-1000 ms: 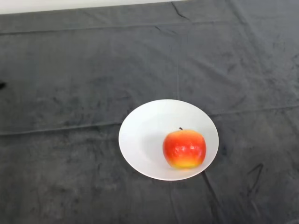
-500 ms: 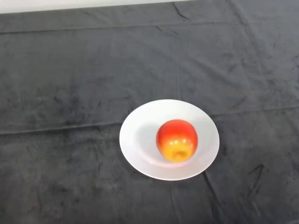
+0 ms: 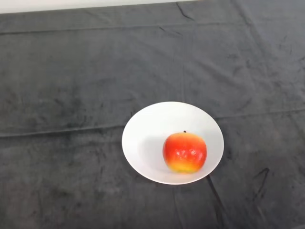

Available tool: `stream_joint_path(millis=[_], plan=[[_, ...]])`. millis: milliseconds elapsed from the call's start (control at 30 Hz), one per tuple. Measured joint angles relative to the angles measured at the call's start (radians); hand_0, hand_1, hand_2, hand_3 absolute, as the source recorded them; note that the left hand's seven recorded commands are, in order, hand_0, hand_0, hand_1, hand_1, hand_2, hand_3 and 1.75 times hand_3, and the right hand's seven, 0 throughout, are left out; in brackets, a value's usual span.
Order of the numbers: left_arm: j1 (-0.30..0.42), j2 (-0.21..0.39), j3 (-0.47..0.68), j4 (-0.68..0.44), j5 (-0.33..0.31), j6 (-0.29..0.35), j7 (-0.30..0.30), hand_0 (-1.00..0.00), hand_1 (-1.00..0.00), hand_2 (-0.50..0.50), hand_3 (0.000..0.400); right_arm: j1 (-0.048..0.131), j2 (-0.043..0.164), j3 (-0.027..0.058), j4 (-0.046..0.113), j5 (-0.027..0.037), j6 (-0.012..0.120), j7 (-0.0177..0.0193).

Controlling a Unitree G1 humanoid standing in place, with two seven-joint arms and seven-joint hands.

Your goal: Move the apple to the plate

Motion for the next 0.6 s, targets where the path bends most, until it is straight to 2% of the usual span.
stream_joint_path(millis=[300, 600], plan=[[-0.020, 0.008, 0.001, 0.072, 0.000, -0.041, 0.006, 0.00, 0.00, 0.00, 0.000, 0.000, 0.000, 0.0001, 0.002, 0.0000, 0.000, 0.0000], [-0.022, 0.009, 0.029, 0.123, 0.000, -0.056, 0.009, 0.00, 0.00, 0.00, 0.000, 0.000, 0.000, 0.0001, 0.003, 0.0000, 0.000, 0.0000]])
